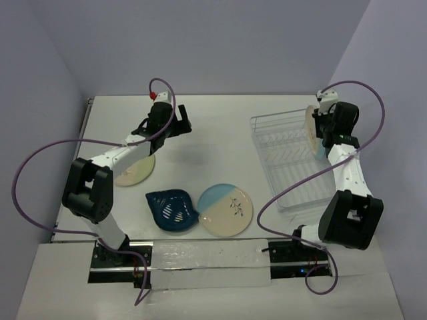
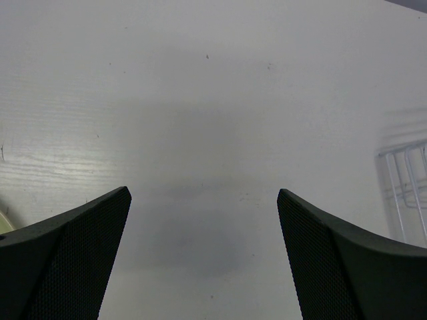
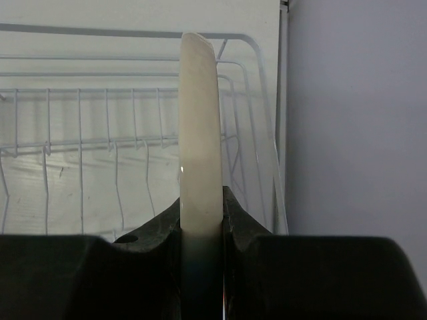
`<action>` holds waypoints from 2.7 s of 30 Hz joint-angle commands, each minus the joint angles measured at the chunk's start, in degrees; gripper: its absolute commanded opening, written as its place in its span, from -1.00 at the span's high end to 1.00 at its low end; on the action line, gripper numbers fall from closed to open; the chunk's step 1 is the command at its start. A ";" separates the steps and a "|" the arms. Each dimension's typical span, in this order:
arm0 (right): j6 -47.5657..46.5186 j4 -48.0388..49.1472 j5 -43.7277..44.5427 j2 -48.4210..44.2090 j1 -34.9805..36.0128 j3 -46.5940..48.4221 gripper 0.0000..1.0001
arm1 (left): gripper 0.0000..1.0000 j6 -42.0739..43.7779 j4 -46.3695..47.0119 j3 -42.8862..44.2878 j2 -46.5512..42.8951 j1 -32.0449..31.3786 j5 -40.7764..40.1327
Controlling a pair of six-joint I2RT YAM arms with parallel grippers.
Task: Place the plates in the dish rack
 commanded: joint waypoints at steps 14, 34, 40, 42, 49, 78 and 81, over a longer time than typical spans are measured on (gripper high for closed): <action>4.83 15.34 3.28 2.44 0.18 -3.09 0.81 | -0.99 -0.18 -0.44 3.25 0.33 -0.06 -0.79; 7.48 20.19 8.81 0.23 0.12 -4.41 -0.50 | -0.99 -0.09 -0.90 3.38 0.35 -0.06 -0.49; 11.42 22.23 14.89 -1.09 0.18 -3.53 -0.84 | -0.99 -0.14 -0.35 2.49 -1.04 -0.02 -0.74; 12.71 23.05 16.70 -1.87 0.09 -3.62 -0.99 | -0.99 -0.18 -0.35 2.10 -1.52 -0.06 -0.78; 16.54 23.39 18.81 -5.64 0.18 -3.50 -0.99 | -0.99 -0.56 0.24 0.09 -3.88 -0.06 -1.10; 46.32 9.29 21.82 2.44 40.98 24.75 -0.99 | -0.99 2.14 8.35 -14.87 -14.70 -2.55 14.88; 49.98 3.61 24.79 2.52 43.55 22.66 -0.99 | -0.99 2.34 12.09 -18.51 -15.93 -2.81 18.89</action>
